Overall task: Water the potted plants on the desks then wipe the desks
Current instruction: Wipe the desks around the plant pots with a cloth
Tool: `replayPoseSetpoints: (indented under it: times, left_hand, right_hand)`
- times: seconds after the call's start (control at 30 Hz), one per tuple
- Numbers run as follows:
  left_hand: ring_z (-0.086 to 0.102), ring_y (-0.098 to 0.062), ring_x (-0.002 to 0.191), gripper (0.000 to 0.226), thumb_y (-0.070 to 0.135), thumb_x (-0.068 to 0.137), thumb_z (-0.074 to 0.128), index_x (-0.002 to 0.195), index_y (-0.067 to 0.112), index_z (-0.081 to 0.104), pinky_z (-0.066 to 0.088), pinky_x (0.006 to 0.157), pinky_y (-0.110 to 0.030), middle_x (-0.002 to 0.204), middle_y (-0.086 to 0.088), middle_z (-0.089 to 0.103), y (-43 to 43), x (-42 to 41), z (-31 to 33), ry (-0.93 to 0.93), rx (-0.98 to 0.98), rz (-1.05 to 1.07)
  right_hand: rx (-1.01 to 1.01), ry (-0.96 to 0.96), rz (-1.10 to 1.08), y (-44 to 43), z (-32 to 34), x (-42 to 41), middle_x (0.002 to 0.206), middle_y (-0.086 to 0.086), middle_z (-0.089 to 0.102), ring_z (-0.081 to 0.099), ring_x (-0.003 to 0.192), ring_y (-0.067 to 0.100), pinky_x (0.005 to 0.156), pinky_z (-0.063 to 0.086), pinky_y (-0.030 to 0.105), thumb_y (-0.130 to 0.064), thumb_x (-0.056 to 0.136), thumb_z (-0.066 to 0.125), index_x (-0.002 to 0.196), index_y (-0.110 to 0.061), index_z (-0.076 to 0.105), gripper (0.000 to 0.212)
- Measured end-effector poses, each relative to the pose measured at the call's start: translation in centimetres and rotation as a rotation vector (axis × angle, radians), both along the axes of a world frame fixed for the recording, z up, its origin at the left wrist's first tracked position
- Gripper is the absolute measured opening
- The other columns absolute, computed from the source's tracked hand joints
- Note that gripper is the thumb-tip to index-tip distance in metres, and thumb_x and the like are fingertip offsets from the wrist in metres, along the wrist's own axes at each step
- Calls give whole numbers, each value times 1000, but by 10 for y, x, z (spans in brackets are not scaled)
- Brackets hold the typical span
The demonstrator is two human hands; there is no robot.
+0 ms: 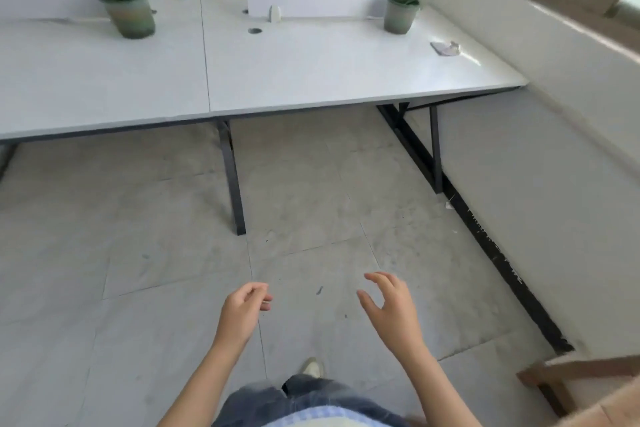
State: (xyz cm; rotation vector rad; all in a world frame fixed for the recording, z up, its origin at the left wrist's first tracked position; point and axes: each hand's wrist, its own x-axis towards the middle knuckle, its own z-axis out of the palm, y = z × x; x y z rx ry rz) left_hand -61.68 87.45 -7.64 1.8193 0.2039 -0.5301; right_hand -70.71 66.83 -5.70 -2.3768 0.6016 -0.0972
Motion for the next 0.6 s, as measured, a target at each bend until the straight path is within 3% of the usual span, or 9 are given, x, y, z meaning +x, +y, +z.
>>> replayPoseSetpoints:
  times: [0.13, 0.3, 0.6]
  left_hand:
    - [59, -17, 76, 18, 11, 92, 48, 80, 18, 60, 44, 70, -21, 81, -3, 65, -38, 51, 10, -10, -11, -73]
    - [58, -21, 74, 20, 10, 92, 48, 77, 14, 60, 43, 60, -19, 80, -7, 65, -60, 109, -15, 96, 44, -86]
    - [59, -22, 76, 21, 15, 92, 49, 74, 18, 59, 42, 78, -32, 79, -2, 64, -159, 316, 1, -19, -9, -201]
  right_hand:
    - [48, 27, -56, -28, 0, 50, 122, 2, 55, 43, 117, 17, 91, 28, 18, -24, 88, 56, 120, -13, 54, 34]
    - [131, 121, -2, -39, -18, 103, 122, -2, 53, 45, 116, 12, 92, 30, 16, -28, 89, 53, 119, -16, 53, 32]
    - [119, 84, -197, -113, -5, 243, 125, 0, 52, 43, 120, 14, 96, 31, 20, -26, 90, 51, 124, -16, 48, 36]
